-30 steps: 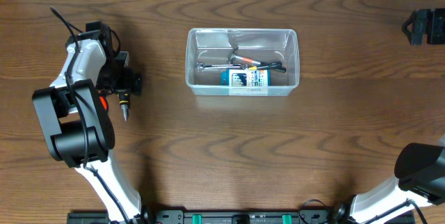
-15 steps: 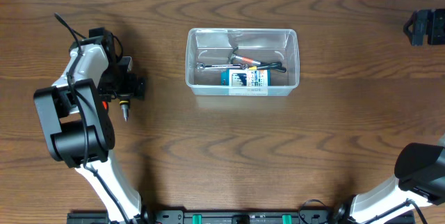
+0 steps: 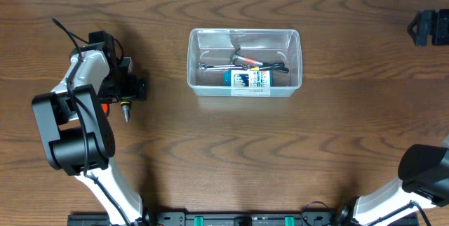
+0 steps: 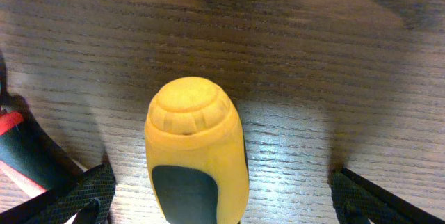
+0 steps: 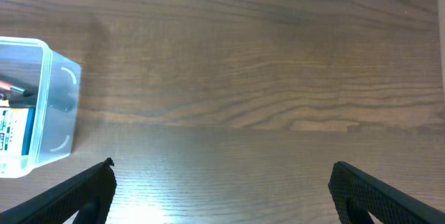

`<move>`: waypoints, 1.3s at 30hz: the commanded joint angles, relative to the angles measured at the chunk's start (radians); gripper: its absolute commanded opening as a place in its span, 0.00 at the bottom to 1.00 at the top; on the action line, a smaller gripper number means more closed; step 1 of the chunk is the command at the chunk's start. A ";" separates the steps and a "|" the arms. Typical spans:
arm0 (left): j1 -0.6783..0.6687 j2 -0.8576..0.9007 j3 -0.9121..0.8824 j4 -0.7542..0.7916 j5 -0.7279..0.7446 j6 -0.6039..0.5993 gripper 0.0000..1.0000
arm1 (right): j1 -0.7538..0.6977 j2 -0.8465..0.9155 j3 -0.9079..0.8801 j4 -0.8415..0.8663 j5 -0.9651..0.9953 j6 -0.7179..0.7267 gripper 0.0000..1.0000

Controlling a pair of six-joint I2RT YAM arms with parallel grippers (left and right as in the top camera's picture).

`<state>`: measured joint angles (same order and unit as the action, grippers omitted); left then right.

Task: Pack container
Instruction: 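Lower the left gripper onto the yellow-black screwdriver and grasp it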

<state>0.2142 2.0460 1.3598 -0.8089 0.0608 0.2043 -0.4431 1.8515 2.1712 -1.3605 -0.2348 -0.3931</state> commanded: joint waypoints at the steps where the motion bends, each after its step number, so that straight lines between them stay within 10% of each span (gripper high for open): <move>1: 0.003 0.068 -0.074 0.001 0.011 -0.043 0.98 | 0.012 0.000 0.005 -0.002 -0.001 0.011 0.99; 14: 0.003 0.067 -0.173 0.030 0.035 -0.072 0.98 | 0.012 0.000 0.005 -0.002 -0.001 0.011 0.99; 19: 0.003 0.067 -0.173 0.030 0.037 -0.073 0.70 | 0.011 0.000 0.005 -0.002 -0.001 0.011 0.99; 39: 0.003 0.067 -0.173 0.034 0.037 -0.079 0.32 | 0.011 0.000 0.005 -0.003 -0.001 0.011 0.99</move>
<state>0.2153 1.9999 1.2751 -0.7734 0.0639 0.1307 -0.4431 1.8515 2.1712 -1.3632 -0.2348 -0.3931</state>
